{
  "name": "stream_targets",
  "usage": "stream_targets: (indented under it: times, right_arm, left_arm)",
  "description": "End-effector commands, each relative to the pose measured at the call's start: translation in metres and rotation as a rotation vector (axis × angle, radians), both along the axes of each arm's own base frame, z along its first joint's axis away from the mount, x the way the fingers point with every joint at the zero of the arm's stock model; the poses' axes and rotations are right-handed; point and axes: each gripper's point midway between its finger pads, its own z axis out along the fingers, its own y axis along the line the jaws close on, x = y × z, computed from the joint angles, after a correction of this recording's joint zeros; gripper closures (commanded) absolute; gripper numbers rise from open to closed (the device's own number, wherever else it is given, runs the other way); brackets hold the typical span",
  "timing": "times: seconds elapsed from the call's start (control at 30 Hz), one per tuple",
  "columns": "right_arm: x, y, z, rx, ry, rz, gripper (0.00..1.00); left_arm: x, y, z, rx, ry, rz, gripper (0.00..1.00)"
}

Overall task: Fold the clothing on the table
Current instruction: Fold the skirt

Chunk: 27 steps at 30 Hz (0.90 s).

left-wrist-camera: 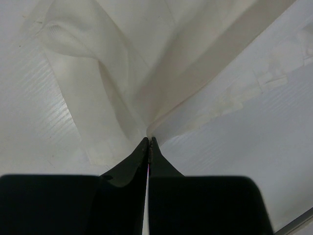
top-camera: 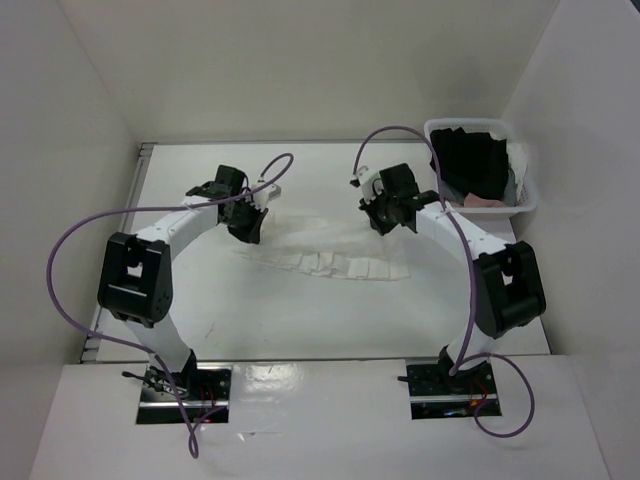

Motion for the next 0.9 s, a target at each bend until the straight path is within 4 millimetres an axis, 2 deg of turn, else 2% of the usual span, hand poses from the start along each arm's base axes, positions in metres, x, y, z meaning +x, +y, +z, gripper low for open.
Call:
stream_targets:
  times: [0.0,0.13,0.23,0.27,0.47,0.5,0.6,0.63,0.7,0.73,0.8,0.83,0.87]
  right_arm:
    - [-0.014,-0.018,-0.005,-0.102,0.013,0.021,1.0]
    - [-0.031,-0.01,-0.007,-0.106,0.047,0.095,1.0]
    - [-0.046,0.002,-0.007,-0.119,0.063,0.16,0.97]
    - [-0.048,0.001,-0.011,-0.122,0.072,0.16,0.94]
    - [-0.072,0.01,-0.009,-0.138,0.094,0.232,0.89]
    - [-0.082,0.012,-0.014,-0.141,0.128,0.254,0.86]
    - [-0.092,0.021,-0.009,-0.147,0.121,0.298,0.77]
    - [-0.1,0.017,-0.015,-0.161,0.155,0.3,0.71]
    - [-0.11,0.025,-0.013,-0.157,0.162,0.336,0.66]
    - [-0.114,0.022,-0.014,-0.17,0.179,0.346,0.58]
    - [-0.121,0.028,-0.012,-0.173,0.177,0.373,0.52]
    - [-0.127,0.024,-0.012,-0.181,0.197,0.374,0.49]
    - [-0.132,0.026,-0.012,-0.186,0.205,0.388,0.4]
  left_arm:
    - [-0.008,0.025,-0.01,0.095,0.028,-0.004,0.98]
    - [-0.02,0.021,-0.007,0.089,0.041,-0.05,0.9]
    - [-0.024,0.019,0.003,0.089,0.017,-0.068,0.84]
    - [-0.029,0.021,-0.001,0.097,0.034,-0.08,0.82]
    - [-0.039,0.018,0.013,0.073,0.017,-0.119,0.71]
    - [-0.044,0.019,0.013,0.074,0.026,-0.119,0.7]
    - [-0.046,0.019,0.019,0.072,0.014,-0.119,0.68]
    - [-0.048,0.02,0.022,0.072,0.012,-0.119,0.68]
    - [-0.048,0.02,0.026,0.07,-0.001,-0.118,0.68]
    - [-0.047,0.022,0.03,0.077,-0.016,-0.113,0.67]
    - [-0.049,0.022,0.034,0.073,-0.017,-0.104,0.67]
    - [-0.05,0.021,0.038,0.067,-0.024,-0.094,0.65]
    - [-0.05,0.02,0.038,0.058,-0.023,-0.099,0.64]
